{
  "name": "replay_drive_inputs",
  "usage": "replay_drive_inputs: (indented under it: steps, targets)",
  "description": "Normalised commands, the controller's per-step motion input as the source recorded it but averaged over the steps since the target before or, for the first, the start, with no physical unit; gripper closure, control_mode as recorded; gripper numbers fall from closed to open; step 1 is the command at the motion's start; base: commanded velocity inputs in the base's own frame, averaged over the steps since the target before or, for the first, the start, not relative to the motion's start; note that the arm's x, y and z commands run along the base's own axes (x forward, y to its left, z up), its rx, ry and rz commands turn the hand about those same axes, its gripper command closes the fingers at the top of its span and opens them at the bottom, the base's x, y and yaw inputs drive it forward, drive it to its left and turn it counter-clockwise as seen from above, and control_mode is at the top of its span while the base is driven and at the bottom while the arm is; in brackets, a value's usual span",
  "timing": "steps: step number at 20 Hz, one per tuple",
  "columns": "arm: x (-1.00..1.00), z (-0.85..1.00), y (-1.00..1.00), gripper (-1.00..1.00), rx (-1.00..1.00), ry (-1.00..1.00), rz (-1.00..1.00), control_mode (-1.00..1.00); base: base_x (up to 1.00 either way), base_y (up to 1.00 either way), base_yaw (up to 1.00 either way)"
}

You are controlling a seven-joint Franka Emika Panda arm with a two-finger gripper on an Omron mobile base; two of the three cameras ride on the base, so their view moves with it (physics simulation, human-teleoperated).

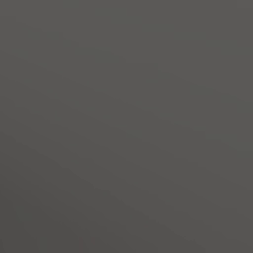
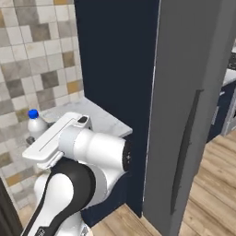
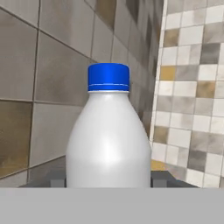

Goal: Take the bottled waters from the counter and place them in the freezer to freeze. Close the freezer door after placing the bottles.

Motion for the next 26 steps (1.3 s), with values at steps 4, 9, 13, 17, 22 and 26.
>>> replay_drive_inputs:
  steps: [4, 9, 13, 17, 22, 26]
  targets:
    - [0.00, 0.00, 0.00, 1.00, 0.00, 0.00, 0.00, 1.00, -0.01, -0.75, -0.38]
    - [0.00, 0.00, 0.00, 1.00, 0.00, 0.00, 0.00, 1.00, -0.39, -0.68, -0.42]
    - [0.00, 0.00, 0.00, 1.00, 0.00, 0.00, 0.00, 1.00, -0.33, -0.56, -0.43]
    - [0.00, 0.00, 0.00, 1.00, 0.00, 0.00, 0.00, 1.00, -0.03, -0.56, -0.44]
    - [0.00, 0.00, 0.00, 1.00, 0.00, 0.00, 0.00, 1.00, 0.07, -0.49, -0.39]
    - [0.00, 0.00, 0.00, 1.00, 0.00, 0.00, 0.00, 1.00, 0.43, -0.28, -0.28]
